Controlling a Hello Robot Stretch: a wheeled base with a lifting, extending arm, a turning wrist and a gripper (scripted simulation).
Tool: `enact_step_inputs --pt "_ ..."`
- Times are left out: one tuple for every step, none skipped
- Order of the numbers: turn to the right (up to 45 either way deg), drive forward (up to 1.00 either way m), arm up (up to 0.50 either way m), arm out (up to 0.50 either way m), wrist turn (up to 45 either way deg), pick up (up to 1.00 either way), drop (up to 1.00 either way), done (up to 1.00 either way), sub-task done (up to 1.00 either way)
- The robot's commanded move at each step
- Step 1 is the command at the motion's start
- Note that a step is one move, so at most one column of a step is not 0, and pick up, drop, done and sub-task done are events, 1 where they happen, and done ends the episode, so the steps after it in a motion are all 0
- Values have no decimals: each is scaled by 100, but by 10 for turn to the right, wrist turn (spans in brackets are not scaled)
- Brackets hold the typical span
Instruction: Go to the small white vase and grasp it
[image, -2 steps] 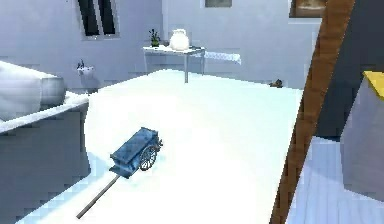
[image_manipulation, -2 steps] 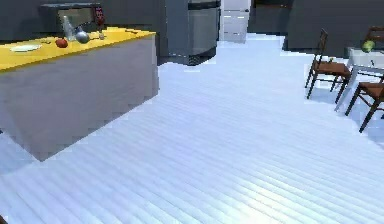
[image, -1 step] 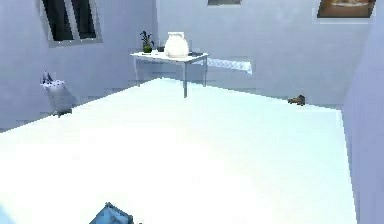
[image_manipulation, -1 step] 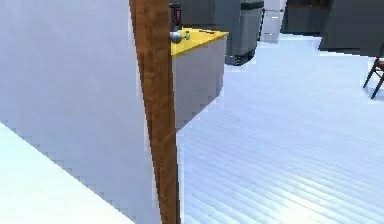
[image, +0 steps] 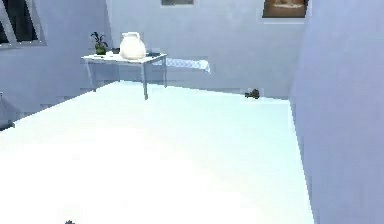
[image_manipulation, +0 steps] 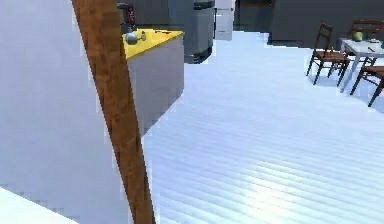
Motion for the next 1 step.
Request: enact_step_inputs --pt "0 20 0 0 0 0 0 0 0"
